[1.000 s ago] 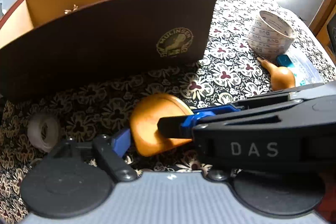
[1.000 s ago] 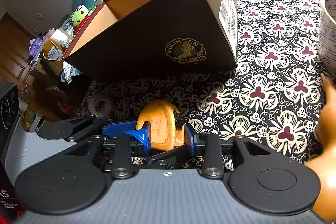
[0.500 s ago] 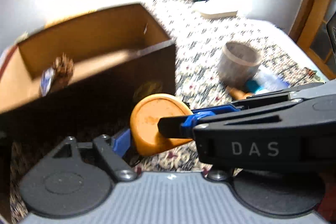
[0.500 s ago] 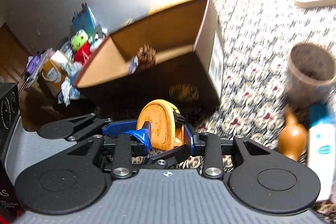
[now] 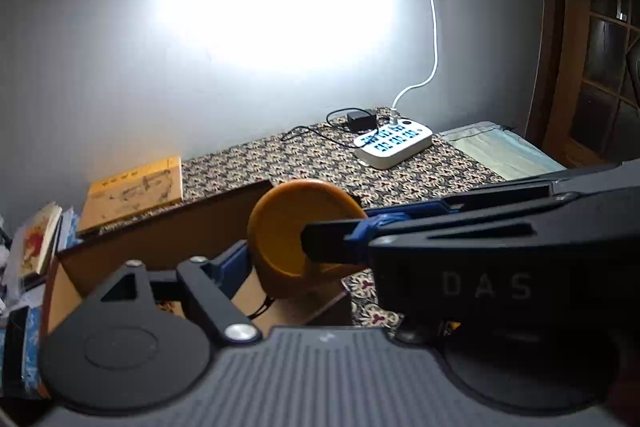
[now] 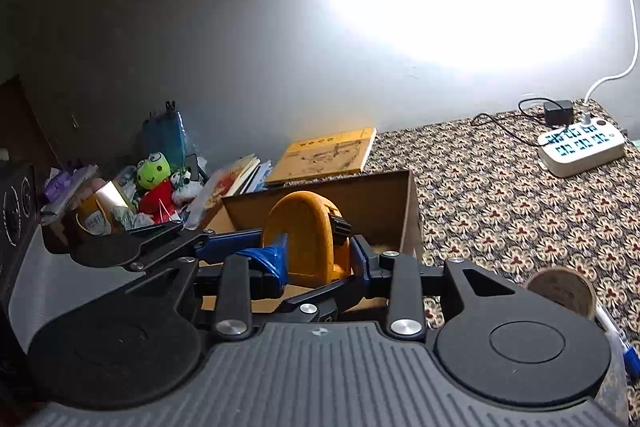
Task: Organize rigid objects
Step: 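Lift the tape measure with the right gripper toward the box, then lower the orange tape measure into the box and open the right gripper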
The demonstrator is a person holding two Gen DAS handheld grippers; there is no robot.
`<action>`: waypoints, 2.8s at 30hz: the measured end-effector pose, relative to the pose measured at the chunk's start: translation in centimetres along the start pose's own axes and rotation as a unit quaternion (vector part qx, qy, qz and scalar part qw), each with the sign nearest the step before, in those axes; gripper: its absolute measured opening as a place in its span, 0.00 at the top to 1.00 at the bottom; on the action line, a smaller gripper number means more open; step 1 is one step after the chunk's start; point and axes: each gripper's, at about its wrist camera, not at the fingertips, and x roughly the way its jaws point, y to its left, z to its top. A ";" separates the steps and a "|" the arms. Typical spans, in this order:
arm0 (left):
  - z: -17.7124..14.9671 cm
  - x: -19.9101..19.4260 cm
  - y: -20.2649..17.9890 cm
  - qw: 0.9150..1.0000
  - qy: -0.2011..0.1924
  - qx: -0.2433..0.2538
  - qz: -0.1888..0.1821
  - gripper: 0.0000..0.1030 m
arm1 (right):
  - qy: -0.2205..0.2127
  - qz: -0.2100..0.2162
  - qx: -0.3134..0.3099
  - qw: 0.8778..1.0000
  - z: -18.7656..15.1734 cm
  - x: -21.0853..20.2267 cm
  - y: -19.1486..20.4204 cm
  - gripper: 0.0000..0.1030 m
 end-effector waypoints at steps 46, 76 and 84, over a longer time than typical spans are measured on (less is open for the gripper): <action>-4.2 20.9 20.2 0.944 0.317 -0.070 -0.056 0.39 | 0.329 -0.041 0.131 0.934 0.3 27.8 -0.6 0.83; 1.6 13.9 17.3 0.973 0.221 -0.035 0.059 0.27 | 0.229 -0.004 0.092 0.969 4.6 22.2 1.5 0.81; 2.3 10.5 15.7 0.973 0.200 -0.051 0.107 0.27 | 0.198 0.012 0.062 0.978 5.0 18.1 2.5 0.81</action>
